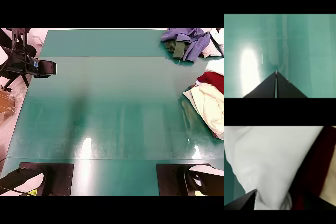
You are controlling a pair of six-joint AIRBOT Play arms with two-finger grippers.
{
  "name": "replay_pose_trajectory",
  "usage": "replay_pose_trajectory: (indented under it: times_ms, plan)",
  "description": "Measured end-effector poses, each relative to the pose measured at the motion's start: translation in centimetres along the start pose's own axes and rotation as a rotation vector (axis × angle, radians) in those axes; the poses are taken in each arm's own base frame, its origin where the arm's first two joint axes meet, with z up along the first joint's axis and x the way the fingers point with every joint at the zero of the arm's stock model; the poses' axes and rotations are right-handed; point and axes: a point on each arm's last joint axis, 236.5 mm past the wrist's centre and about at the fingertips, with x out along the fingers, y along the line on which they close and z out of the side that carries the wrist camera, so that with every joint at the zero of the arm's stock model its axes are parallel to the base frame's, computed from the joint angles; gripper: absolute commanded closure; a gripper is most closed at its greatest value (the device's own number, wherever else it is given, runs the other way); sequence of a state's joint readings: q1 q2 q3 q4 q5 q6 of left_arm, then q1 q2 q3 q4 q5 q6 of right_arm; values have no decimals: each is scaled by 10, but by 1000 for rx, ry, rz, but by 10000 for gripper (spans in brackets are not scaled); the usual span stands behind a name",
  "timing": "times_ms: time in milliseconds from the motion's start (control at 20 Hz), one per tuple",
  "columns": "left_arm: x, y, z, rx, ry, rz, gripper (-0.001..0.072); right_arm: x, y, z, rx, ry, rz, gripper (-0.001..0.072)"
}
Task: Fold the shirts.
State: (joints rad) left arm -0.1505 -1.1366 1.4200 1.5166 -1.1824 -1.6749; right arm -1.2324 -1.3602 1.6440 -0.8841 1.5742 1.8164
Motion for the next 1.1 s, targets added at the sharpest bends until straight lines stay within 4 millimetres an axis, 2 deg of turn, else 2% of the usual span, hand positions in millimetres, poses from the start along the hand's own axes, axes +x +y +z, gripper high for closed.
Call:
replay_pose_trajectory:
  times_ms: [50, 100, 200, 250, 300, 350, 400, 450, 550, 650, 700, 750, 800, 900, 950, 1000, 1100]
  plan:
    - [0, 0, 0, 0, 0, -1, 682, -15, 3, 11, -1, -45, 25, 83]
    - [0, -1, -2, -2, 7, -2, 682, -34, 14, 24, -11, -106, 78, 85]
    - [0, -1, -2, -3, 10, -5, 682, -78, 58, 43, -63, -228, 233, 88]
    - [0, -2, -3, -4, 12, -7, 682, -100, 86, 45, -104, -278, 315, 88]
    - [0, -2, -3, -4, 13, -7, 682, -121, 120, 40, -162, -316, 405, 88]
    - [0, -2, -4, -5, 15, -8, 682, -137, 158, 26, -226, -329, 494, 88]
    - [0, -2, -4, -6, 16, -9, 682, -145, 192, 3, -289, -313, 569, 89]
    - [0, -3, -5, -7, 19, -12, 682, -148, 226, -29, -350, -272, 647, 97]
    - [0, -3, -6, -7, 24, -12, 682, -141, 288, -113, -483, -133, 793, 165]
    - [0, -3, -7, -8, 27, -12, 682, -127, 328, -214, -628, 42, 912, 233]
    - [0, -3, -7, -8, 28, -13, 683, -121, 336, -265, -705, 138, 955, 237]
    - [0, -3, -7, -8, 28, -13, 682, -116, 337, -318, -788, 242, 992, 238]
    - [0, -3, -7, -8, 29, -13, 682, -113, 331, -376, -879, 368, 1030, 323]
    - [0, -3, -7, -8, 30, -13, 682, -116, 301, -479, -1041, 605, 1082, 690]
    - [0, -3, -7, -8, 31, -13, 682, -117, 280, -522, -1113, 706, 1087, 689]
    - [0, -3, -7, -8, 31, -13, 682, -116, 260, -554, -1173, 777, 1080, 690]
    - [0, -3, -7, -8, 31, -14, 682, -112, 231, -595, -1248, 857, 1064, 689]
